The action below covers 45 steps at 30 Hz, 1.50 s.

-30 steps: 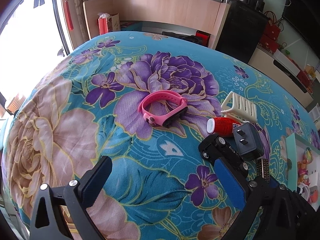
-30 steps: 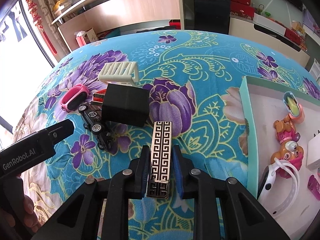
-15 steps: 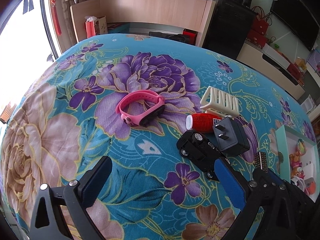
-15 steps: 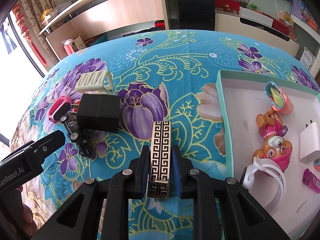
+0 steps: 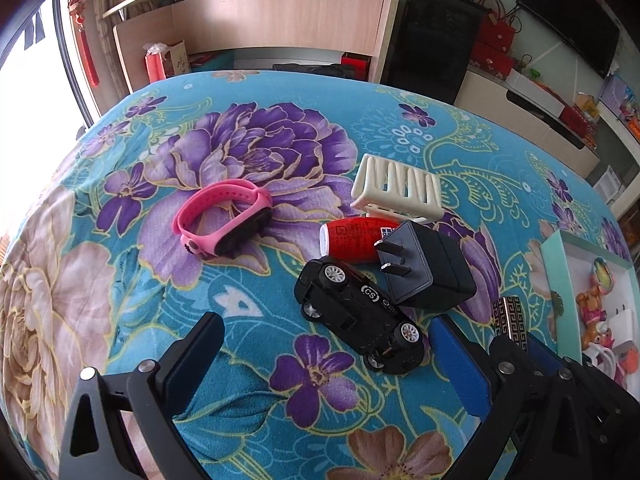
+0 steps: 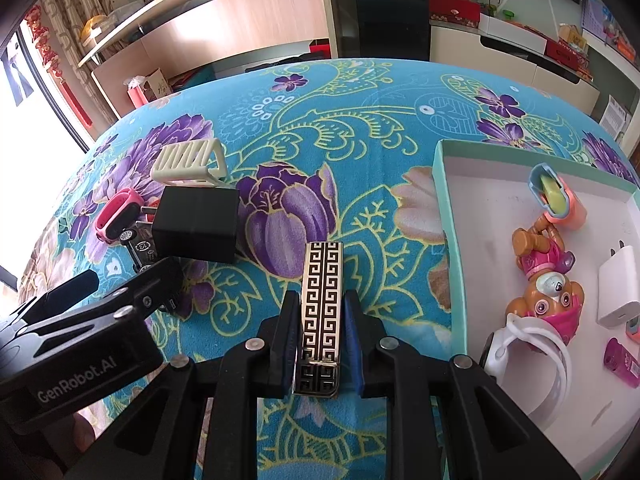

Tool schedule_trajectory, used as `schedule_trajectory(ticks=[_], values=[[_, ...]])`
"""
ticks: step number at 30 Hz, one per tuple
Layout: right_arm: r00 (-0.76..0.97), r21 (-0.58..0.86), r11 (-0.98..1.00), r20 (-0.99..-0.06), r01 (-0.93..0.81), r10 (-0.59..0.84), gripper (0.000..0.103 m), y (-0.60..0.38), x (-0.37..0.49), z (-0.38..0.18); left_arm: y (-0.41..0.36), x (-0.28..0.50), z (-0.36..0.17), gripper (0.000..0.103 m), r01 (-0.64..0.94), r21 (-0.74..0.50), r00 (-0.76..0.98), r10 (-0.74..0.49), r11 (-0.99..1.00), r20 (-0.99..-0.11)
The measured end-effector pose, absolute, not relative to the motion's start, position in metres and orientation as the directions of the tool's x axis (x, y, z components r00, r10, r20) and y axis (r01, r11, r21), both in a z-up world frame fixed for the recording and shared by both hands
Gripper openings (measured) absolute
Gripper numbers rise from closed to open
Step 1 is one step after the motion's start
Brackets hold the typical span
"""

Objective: Organize rigid objects
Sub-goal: 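Grasp the black-and-gold patterned bar with the right gripper while the left gripper grasps the black toy car, then carry the patterned bar and black toy car into the tray and open both grippers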

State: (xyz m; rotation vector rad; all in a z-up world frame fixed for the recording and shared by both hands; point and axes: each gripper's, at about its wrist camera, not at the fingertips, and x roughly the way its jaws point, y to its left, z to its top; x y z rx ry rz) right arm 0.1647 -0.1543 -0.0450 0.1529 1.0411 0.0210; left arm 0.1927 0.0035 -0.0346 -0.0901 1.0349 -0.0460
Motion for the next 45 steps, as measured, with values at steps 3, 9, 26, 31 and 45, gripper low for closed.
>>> schedule_trajectory(ticks=[3, 9, 26, 31, 45], values=[[0.506, 0.136, 0.989, -0.858, 0.055, 0.09, 0.022, -0.154, 0.165, -0.045, 0.002, 0.197, -0.039, 0.103, -0.001, -0.088, 0.513, -0.075, 0.996, -0.855], [0.502, 0.13, 0.99, -0.861, 0.053, 0.086, 0.022, -0.154, 0.165, -0.046, 0.002, 0.203, -0.047, 0.101, 0.001, -0.059, 0.522, -0.051, 0.998, -0.852], [0.497, 0.114, 0.992, -0.864, 0.048, 0.075, 0.022, -0.151, 0.166, -0.047, 0.003, 0.198, -0.041, 0.034, 0.046, -0.043, 0.56, -0.061, 0.998, -0.826], [0.498, 0.11, 0.993, -0.864, 0.046, 0.073, 0.022, -0.151, 0.166, -0.048, 0.004, 0.197, -0.041, 0.034, 0.051, -0.046, 0.56, -0.067, 0.998, -0.826], [0.534, 0.153, 0.986, -0.84, 0.061, 0.097, 0.021, -0.157, 0.16, -0.039, 0.014, 0.191, -0.027, 0.031, 0.027, -0.084, 0.59, -0.084, 0.996, -0.803]])
